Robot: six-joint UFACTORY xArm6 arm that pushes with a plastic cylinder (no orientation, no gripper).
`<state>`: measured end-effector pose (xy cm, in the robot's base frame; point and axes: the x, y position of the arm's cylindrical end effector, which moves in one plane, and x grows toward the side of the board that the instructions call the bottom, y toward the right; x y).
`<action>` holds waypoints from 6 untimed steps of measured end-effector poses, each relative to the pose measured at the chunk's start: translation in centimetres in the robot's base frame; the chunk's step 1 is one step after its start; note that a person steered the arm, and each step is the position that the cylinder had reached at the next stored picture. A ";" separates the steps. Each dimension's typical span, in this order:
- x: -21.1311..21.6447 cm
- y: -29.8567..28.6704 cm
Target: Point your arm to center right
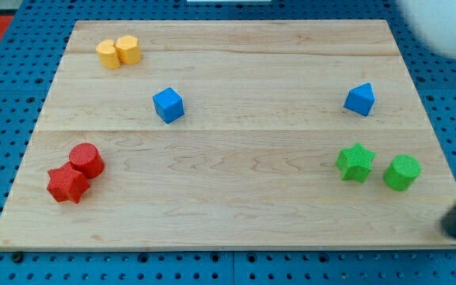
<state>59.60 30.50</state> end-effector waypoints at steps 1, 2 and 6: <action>-5.5 -2.6; -7.9 -11.7; -21.3 -3.7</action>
